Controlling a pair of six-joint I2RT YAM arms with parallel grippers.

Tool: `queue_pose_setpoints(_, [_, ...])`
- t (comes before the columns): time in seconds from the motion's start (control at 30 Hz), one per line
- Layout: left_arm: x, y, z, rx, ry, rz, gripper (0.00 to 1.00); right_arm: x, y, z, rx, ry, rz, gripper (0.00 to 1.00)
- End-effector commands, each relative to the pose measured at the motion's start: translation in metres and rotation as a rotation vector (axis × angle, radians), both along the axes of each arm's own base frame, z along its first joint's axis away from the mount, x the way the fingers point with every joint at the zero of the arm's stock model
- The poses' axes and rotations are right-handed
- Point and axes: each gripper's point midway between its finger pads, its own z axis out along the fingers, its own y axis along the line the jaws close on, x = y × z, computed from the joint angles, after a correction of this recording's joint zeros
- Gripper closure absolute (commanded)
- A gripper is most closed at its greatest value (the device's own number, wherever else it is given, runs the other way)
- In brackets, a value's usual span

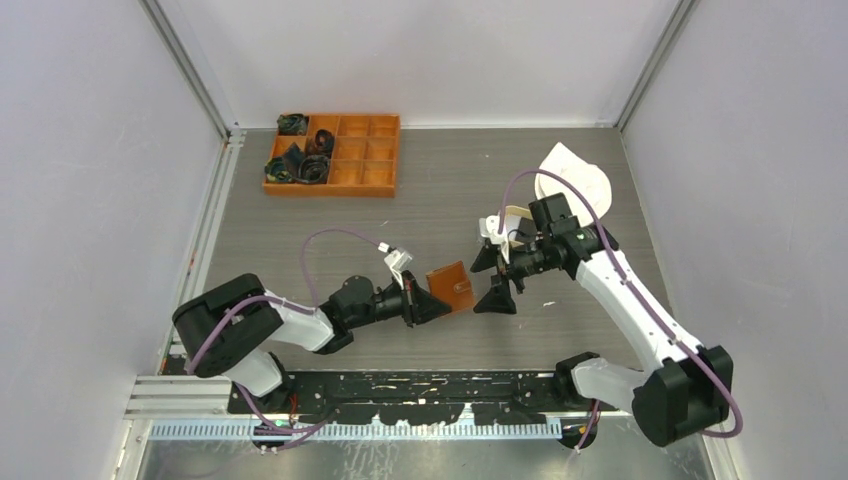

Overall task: Put the credit cards into the card holder
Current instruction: Pick up the card holder from the center of the board, then turn over the card slot in the card holder.

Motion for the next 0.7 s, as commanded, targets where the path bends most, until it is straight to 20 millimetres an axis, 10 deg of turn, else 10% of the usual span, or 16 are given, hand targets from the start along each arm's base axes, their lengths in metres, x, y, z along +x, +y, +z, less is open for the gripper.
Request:
queue_pose_setpoints(0.0, [0.020,-0.005,0.005,-0.053,0.205,0.126,1.00,0.016,-0.007,0.011,-0.037,-0.137,-0.045,0.00])
queue_pose_setpoints(0.23, [0.022,-0.017,0.003,0.022,0.352,0.137,1.00,0.039,-0.022,0.010,-0.151,-0.258,-0.163,0.00])
queue_pose_setpoints(0.43, [0.009,-0.015,0.012,0.065,0.371,0.091,1.00,-0.022,-0.003,-0.009,-0.031,-0.241,0.186,0.01])
queue_pose_setpoints(0.67, [-0.003,-0.012,0.017,0.100,0.353,0.033,1.00,0.008,-0.005,-0.026,-0.090,-0.288,0.054,0.26])
